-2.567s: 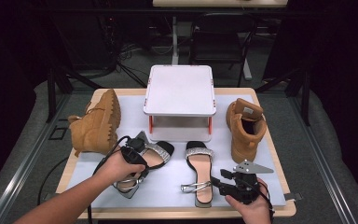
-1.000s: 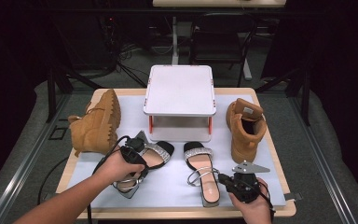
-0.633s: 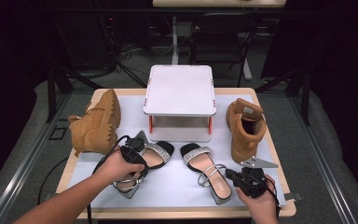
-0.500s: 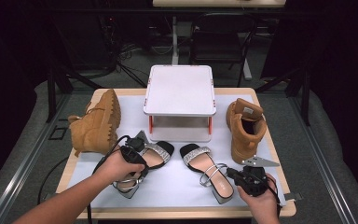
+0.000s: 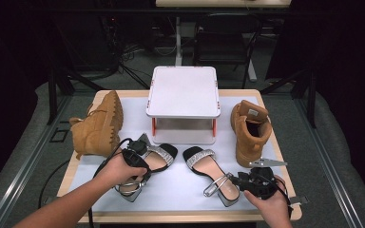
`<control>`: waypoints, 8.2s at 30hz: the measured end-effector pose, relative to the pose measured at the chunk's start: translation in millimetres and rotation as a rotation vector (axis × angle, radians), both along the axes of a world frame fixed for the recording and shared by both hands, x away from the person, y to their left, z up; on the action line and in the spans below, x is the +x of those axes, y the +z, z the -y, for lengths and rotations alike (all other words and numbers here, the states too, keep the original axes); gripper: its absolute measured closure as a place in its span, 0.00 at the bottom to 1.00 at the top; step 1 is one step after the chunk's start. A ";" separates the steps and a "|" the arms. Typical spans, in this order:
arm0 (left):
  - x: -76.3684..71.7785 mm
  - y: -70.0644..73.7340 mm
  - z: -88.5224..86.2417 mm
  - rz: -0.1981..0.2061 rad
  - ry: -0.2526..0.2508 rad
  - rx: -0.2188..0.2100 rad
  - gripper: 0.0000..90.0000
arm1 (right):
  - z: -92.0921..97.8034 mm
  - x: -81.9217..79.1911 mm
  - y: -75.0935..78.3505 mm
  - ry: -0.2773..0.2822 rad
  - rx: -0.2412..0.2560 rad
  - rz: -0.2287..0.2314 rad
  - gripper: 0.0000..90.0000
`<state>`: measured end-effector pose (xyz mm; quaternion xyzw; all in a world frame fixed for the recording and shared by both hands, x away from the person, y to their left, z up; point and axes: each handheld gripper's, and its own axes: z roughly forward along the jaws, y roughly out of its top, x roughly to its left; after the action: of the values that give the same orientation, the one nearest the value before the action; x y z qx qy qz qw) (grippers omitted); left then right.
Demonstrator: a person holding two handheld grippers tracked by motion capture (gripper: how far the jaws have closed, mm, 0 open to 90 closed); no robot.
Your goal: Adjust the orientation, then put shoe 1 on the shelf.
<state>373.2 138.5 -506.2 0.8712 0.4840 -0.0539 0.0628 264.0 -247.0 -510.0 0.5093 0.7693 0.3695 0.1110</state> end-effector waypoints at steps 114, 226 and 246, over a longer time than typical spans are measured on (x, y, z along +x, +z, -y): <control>-15.0 -4.8 9.2 0.144 -0.055 0.091 0.45 | -92.3 75.3 -0.2 0.080 -0.385 -0.509 0.46; 19.1 12.1 28.8 0.083 0.054 0.125 0.48 | -105.7 118.4 13.8 -0.021 -0.351 -0.580 0.47; 48.7 3.2 44.2 0.113 0.140 0.128 0.48 | -116.7 153.4 7.3 -0.126 -0.336 -0.551 0.47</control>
<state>421.8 94.4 -503.0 0.8390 0.5419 0.0308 0.0376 417.5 -130.3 -502.7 0.6113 0.7875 0.0781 0.0038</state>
